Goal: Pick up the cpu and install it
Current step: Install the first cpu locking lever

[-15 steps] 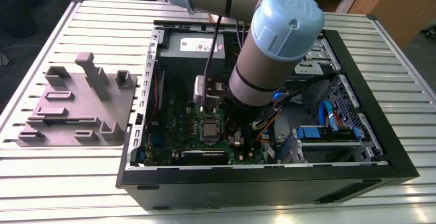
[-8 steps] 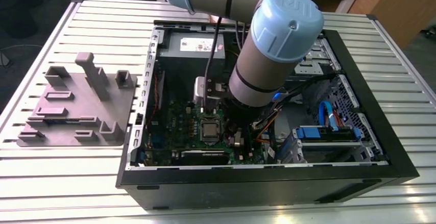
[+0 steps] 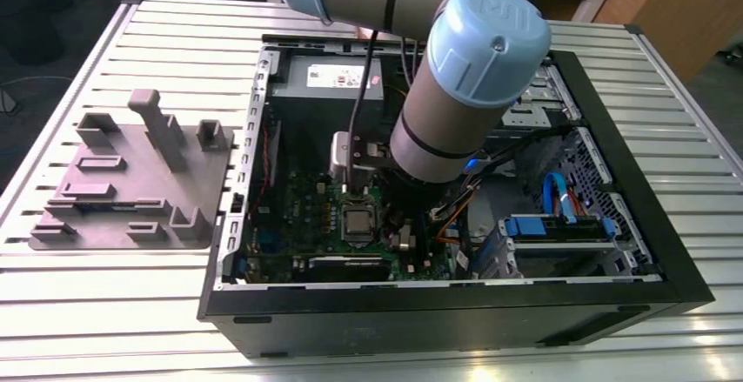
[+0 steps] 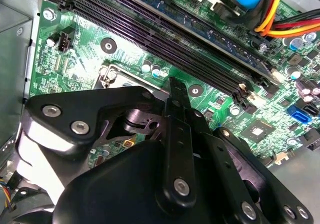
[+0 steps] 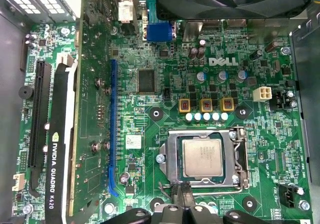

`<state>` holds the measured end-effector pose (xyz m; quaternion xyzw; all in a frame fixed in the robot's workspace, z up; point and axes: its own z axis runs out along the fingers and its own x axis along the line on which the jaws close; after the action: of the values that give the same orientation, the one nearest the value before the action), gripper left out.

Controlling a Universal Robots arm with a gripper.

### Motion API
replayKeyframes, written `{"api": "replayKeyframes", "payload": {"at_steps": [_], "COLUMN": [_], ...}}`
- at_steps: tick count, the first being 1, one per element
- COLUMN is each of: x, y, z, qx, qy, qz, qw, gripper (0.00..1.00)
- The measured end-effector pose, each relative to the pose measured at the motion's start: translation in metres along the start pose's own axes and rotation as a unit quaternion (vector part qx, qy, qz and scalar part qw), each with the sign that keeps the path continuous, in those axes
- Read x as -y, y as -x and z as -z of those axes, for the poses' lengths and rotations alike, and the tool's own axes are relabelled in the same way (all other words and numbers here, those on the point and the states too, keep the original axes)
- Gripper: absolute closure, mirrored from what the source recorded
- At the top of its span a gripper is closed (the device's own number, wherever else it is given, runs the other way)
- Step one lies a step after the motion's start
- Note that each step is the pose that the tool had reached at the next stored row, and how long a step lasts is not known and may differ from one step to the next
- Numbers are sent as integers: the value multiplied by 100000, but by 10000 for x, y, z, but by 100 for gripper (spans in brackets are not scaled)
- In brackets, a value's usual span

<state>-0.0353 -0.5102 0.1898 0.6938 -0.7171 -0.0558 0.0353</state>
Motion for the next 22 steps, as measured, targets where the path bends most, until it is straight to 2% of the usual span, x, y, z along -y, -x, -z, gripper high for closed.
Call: {"api": "replayKeyframes", "payload": {"at_steps": [22], "x": [55], "y": [2], "z": [-6], "qx": [62], "qy": [-1], "qz": [8], "qw": [100000], "gripper": [90]}}
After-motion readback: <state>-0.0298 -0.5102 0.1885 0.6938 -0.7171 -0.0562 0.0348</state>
